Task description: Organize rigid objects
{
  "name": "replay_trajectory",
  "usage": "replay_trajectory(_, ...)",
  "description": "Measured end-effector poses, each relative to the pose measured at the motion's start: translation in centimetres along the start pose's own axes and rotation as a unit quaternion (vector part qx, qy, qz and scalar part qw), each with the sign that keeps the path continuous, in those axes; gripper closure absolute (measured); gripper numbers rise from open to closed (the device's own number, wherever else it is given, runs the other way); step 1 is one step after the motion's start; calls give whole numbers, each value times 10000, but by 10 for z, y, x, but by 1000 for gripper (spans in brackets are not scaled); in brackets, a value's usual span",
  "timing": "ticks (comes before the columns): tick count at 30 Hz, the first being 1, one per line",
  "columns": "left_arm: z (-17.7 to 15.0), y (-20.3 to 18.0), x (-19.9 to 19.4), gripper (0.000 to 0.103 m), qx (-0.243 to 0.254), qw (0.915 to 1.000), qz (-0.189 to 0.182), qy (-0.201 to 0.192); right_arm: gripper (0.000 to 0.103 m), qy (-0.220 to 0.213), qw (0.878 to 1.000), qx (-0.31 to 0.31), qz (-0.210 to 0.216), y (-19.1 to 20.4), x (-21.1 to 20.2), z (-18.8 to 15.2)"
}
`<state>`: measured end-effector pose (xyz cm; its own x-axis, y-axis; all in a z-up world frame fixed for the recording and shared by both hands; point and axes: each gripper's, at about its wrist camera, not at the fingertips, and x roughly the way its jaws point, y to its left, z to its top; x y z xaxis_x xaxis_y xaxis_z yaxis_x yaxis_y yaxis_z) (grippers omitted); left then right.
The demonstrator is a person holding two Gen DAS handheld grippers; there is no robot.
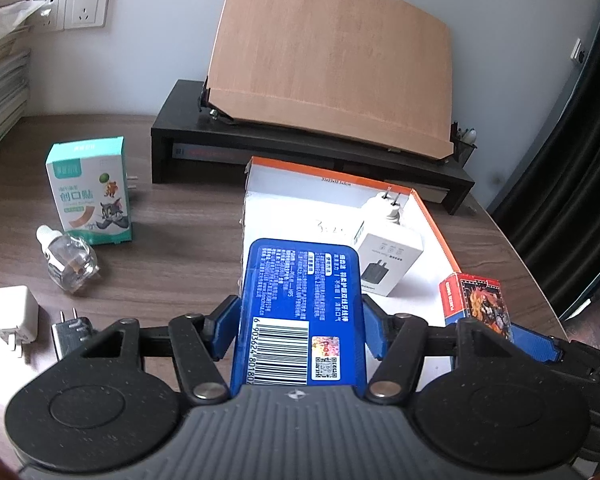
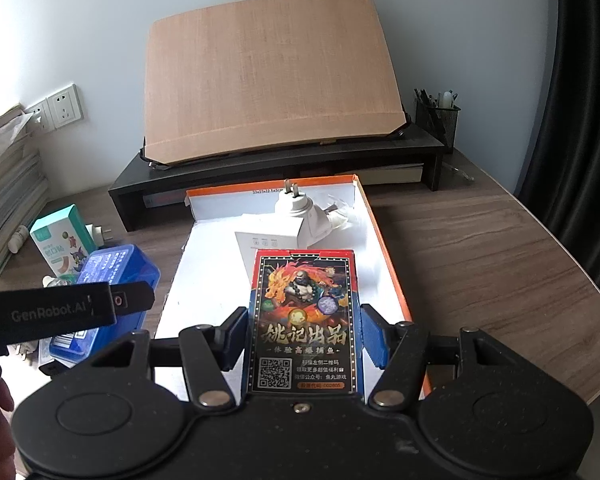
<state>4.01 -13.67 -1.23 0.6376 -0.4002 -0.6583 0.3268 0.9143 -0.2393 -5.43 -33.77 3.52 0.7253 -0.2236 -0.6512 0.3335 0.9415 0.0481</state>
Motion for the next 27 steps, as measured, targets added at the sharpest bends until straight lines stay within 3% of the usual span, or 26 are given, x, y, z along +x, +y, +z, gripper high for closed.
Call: replay_trajectory(27, -5, -3, 11, 40, -31, 9999, -59, 109, 32, 159, 9999, 1, -5, -2, 11, -1)
